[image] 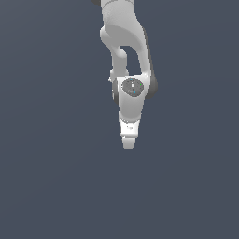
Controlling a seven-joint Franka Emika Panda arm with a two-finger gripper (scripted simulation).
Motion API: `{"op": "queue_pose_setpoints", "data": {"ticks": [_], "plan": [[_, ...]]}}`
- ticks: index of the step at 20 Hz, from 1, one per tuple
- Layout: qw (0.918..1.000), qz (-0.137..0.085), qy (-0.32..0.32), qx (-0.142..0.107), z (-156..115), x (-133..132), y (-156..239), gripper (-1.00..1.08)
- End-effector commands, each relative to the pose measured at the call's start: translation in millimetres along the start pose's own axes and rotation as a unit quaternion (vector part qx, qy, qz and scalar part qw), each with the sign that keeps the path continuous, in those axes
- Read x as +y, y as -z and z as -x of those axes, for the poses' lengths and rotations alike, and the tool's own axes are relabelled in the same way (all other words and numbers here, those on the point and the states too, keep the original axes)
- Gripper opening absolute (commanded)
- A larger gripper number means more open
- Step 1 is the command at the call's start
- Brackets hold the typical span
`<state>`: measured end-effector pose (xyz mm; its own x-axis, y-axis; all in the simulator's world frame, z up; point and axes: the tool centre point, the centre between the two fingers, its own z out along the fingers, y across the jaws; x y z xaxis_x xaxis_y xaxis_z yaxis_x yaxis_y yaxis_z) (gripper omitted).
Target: Pick up the object and move it to a goal position.
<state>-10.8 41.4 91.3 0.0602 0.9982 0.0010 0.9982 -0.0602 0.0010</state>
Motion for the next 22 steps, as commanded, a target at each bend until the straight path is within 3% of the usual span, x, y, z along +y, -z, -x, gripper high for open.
{"op": "queue_pose_setpoints", "data": {"ticks": [1, 11, 22], "plan": [[1.0000, 0.000, 0.000, 0.000, -19.5, 13.1, 10.9, -1.00], [1.0000, 0.000, 0.000, 0.000, -76.4, 55.2, 42.1, -1.00], [1.0000, 0.000, 0.000, 0.000, -97.6, 72.4, 53.5, -1.00]]}}
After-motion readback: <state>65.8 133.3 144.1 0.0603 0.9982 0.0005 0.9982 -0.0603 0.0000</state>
